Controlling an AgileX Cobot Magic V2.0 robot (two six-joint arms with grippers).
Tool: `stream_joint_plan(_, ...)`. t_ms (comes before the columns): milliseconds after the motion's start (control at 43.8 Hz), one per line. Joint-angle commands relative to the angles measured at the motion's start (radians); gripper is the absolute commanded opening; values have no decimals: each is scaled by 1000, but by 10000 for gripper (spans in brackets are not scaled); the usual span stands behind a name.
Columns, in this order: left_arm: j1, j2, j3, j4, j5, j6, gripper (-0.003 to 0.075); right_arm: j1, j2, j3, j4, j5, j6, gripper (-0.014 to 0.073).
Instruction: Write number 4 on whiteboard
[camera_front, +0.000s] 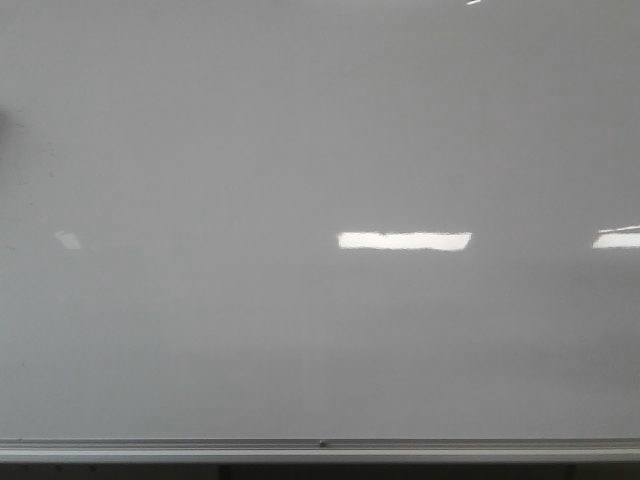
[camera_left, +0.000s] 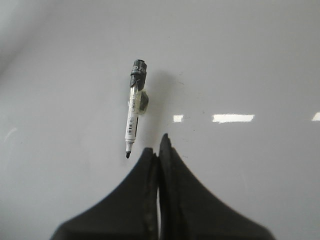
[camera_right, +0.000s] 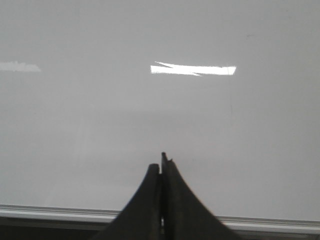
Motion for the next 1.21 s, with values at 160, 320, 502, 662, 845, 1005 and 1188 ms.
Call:
stream_joint_plan(160, -7, -15, 6, -2, -86, -1, -20, -5, -20, -13, -11, -78, -1, -62)
stream_joint_plan(320, -7, -15, 6, -2, -86, -1, -20, -5, -20, -13, -11, -78, -1, -62)
stream_joint_plan(502, -7, -15, 6, -2, -86, -1, -20, -5, -20, -13, -11, -78, -1, -62)
stream_joint_plan(662, -7, -15, 6, -2, -86, -1, -20, -5, -20, -13, -11, -78, -1, -62)
stream_joint_plan(845, -7, -15, 6, -2, -86, -1, -20, -5, -20, -13, -11, -80, -1, -62)
stream_joint_plan(1005, -7, -15, 6, -2, -86, -1, -20, -5, -20, -13, -11, -80, -1, -62)
stream_joint_plan(1188, -7, -15, 6, -2, -88, -1, -20, -5, -20, -13, -11, -99, -1, -62)
